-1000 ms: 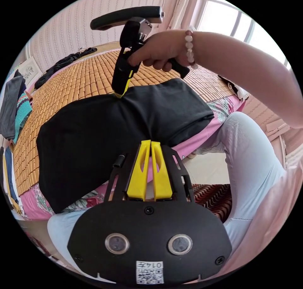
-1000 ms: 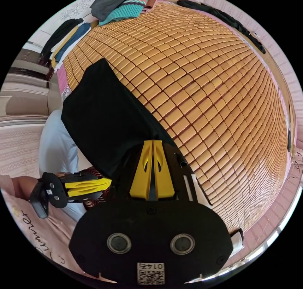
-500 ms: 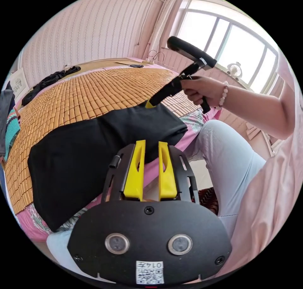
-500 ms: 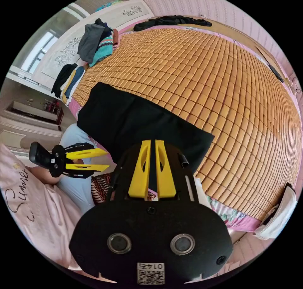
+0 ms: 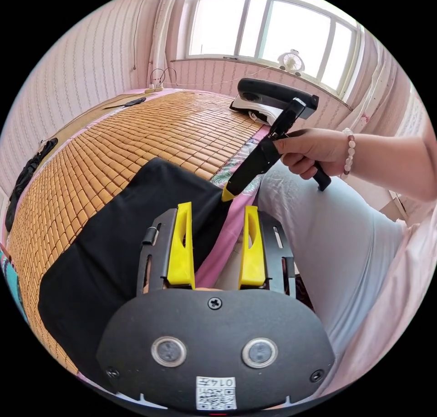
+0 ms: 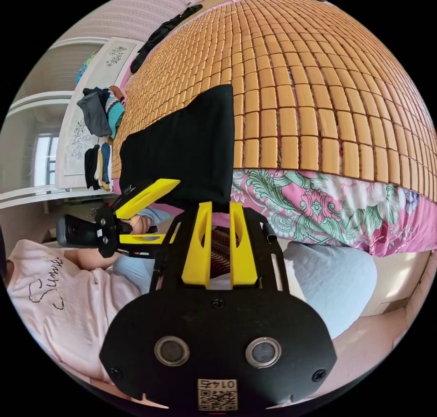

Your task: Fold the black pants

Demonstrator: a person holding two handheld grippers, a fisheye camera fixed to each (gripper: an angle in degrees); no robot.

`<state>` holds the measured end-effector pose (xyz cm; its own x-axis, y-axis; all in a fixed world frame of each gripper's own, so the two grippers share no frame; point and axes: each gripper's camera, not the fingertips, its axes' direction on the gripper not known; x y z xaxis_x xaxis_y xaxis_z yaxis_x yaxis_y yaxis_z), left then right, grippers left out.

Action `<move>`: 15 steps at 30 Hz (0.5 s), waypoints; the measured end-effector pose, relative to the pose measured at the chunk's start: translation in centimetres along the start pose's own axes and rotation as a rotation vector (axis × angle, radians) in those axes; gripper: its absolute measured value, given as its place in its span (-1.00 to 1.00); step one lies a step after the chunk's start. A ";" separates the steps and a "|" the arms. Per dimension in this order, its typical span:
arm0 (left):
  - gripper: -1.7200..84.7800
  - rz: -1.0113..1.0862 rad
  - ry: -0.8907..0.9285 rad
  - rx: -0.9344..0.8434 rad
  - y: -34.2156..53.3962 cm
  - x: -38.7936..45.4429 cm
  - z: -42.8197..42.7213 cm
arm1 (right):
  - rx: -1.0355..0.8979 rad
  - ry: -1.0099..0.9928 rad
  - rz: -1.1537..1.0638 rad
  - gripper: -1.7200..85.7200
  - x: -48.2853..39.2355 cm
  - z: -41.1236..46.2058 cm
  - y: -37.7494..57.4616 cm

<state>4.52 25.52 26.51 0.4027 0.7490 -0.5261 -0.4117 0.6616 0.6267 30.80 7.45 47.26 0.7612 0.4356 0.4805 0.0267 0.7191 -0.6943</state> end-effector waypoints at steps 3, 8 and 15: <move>-0.58 0.005 -0.004 -0.017 -0.1 0.4 0.7 | 0.041 -0.046 -0.008 -0.83 1.8 -0.8 0.5; -0.61 0.004 -0.032 0.016 -0.1 0.8 1.9 | 0.054 -0.183 -0.027 -0.90 4.8 -2.3 1.3; -0.87 -0.075 -0.074 0.082 0.1 0.2 0.6 | 0.083 -0.210 -0.208 -0.88 3.9 -5.3 2.6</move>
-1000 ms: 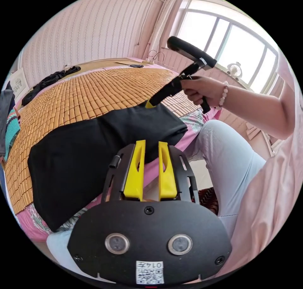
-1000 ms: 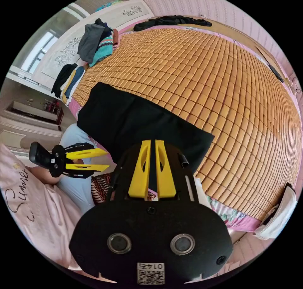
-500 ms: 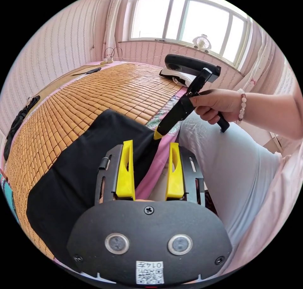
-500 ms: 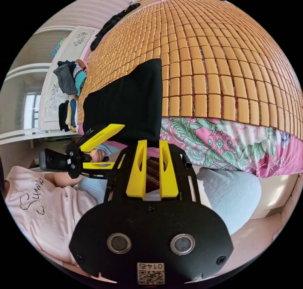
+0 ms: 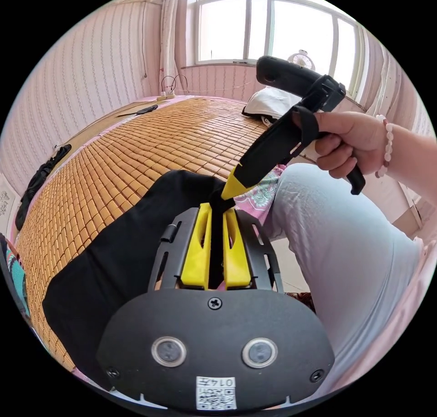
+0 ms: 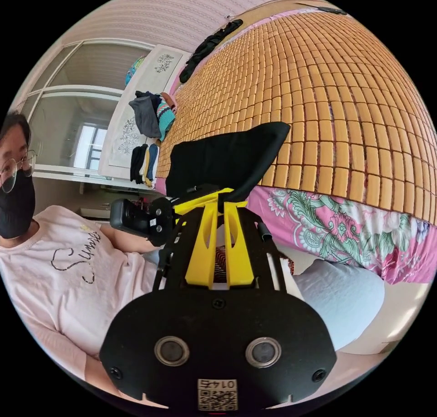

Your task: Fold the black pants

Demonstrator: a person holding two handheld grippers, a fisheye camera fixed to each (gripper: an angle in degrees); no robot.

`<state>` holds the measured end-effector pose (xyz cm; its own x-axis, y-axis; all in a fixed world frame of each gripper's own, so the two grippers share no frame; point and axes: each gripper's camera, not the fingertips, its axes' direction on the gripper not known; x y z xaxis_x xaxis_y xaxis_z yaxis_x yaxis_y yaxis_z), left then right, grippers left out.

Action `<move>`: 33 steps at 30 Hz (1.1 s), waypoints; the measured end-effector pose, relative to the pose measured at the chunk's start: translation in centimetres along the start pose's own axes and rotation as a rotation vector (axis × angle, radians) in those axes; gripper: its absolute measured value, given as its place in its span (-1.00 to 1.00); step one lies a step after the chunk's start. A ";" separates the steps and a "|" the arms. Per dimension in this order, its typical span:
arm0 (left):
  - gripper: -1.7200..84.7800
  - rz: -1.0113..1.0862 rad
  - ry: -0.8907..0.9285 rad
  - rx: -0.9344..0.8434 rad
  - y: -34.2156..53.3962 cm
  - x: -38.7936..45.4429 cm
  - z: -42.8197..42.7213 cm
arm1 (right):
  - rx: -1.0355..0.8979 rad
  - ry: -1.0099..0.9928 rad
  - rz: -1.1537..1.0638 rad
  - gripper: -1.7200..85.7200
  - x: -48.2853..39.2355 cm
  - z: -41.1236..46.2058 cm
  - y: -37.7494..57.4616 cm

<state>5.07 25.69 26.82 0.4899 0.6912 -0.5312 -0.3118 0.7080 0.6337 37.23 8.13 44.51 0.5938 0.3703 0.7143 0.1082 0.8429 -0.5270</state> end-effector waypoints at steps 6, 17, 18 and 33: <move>-0.88 -0.029 0.015 0.032 0.6 -1.0 -1.9 | 0.222 -0.244 0.063 -0.81 5.5 -3.3 1.6; -0.88 -0.045 0.052 0.068 0.1 -2.3 -4.8 | 0.330 -0.322 0.242 -0.89 12.0 -1.6 -1.8; -0.88 -0.048 0.083 0.089 -0.3 -2.5 -4.8 | 0.333 -0.311 0.231 -0.90 11.9 -2.1 -1.6; -0.88 -0.204 0.295 0.384 -3.1 -7.3 -8.6 | 0.502 -0.155 -0.011 -0.91 3.6 -11.5 0.5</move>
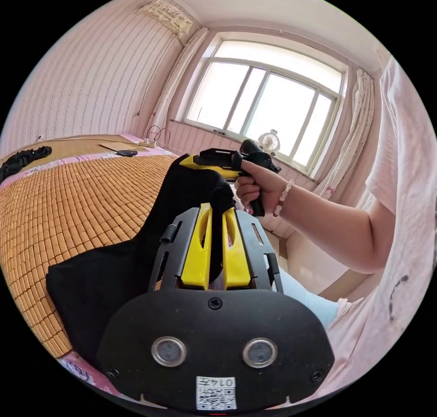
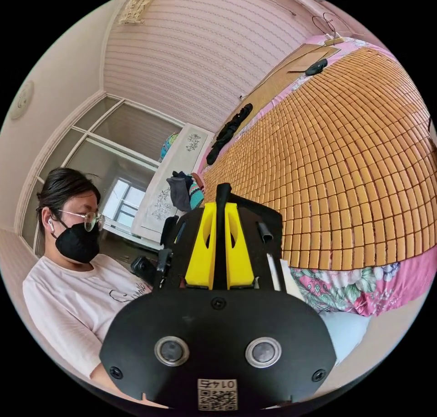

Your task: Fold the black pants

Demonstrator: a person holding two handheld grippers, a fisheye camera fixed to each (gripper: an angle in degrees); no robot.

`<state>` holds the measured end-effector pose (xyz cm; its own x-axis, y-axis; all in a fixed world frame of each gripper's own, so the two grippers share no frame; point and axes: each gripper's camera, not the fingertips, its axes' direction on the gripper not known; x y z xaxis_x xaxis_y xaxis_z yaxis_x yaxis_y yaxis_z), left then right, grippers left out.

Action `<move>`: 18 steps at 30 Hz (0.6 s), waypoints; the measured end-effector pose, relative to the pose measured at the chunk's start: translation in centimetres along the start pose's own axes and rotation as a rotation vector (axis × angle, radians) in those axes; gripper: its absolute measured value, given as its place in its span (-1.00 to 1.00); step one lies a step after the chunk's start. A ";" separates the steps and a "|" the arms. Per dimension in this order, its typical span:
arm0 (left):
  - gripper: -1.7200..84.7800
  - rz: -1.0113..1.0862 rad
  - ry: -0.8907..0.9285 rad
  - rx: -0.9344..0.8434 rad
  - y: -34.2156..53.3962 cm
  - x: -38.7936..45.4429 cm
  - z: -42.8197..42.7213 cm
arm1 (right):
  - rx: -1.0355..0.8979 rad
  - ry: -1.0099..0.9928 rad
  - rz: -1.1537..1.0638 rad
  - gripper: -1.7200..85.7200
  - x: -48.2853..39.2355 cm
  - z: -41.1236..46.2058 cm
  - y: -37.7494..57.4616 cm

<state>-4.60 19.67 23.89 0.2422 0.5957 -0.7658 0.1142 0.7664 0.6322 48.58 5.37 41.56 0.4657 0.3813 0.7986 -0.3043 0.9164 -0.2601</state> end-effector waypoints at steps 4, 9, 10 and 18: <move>-0.87 -0.164 -0.147 -0.019 3.0 -4.4 -5.9 | -0.161 -0.109 -0.071 -0.90 -2.5 10.6 -0.5; -0.80 -0.360 -0.494 -0.123 6.7 -8.6 -11.8 | -0.279 -0.030 -0.087 -0.86 -3.7 20.3 0.1; -0.79 -0.405 -0.545 -0.120 7.2 -9.5 -13.2 | -0.272 -0.053 -0.098 -0.88 -3.9 20.3 0.2; -0.80 -0.437 -0.490 -0.117 5.6 -13.4 -10.8 | -0.571 0.297 -0.177 -0.93 -4.3 18.9 5.3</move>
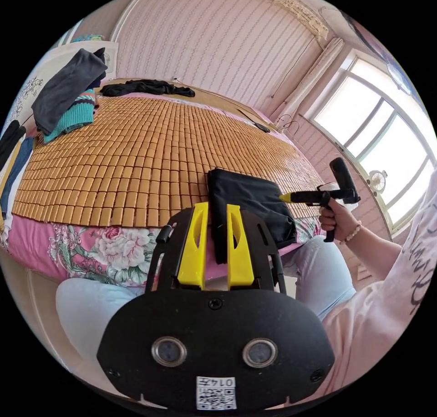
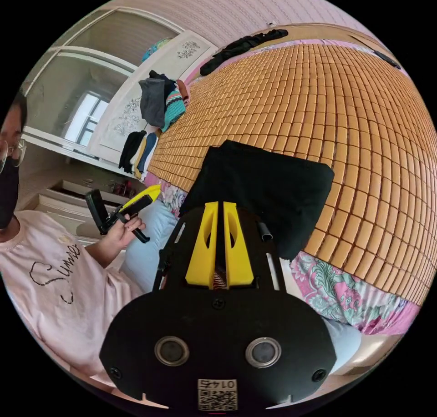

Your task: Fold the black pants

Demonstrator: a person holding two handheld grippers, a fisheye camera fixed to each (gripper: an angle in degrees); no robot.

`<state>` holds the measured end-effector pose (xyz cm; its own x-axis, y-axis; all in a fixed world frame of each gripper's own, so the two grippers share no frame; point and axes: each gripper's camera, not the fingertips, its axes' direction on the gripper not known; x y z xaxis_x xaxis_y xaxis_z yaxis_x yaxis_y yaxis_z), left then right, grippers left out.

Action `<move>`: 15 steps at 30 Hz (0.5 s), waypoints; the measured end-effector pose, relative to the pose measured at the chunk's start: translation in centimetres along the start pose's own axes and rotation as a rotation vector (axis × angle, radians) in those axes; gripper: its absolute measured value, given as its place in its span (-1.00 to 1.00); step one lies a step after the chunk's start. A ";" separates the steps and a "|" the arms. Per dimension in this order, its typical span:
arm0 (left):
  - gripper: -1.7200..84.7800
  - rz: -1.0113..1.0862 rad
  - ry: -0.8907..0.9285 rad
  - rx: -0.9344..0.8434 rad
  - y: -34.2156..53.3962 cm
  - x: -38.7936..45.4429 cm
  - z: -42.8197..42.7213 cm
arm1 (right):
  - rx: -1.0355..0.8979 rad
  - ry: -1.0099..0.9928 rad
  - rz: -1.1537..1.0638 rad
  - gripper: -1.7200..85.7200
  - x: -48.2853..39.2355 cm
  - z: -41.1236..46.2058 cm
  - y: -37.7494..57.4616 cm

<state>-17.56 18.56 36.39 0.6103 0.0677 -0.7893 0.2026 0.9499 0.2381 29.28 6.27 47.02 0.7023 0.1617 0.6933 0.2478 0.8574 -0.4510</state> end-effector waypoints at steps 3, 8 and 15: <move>-0.80 0.081 0.038 -0.037 -1.3 1.7 3.8 | -0.121 0.127 0.041 -0.95 -0.3 1.3 2.2; -0.83 0.149 -0.028 -0.232 -1.6 2.4 9.5 | -0.242 0.158 0.086 -0.97 -0.5 2.0 3.2; -0.94 0.128 -0.084 -0.181 -3.0 2.4 8.7 | -0.074 0.137 0.094 -0.90 -1.1 -1.6 3.5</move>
<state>-10.03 13.25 38.77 0.6853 0.1730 -0.7074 -0.0169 0.9749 0.2220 30.40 8.32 43.79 0.8077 0.1672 0.5654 0.2217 0.8024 -0.5541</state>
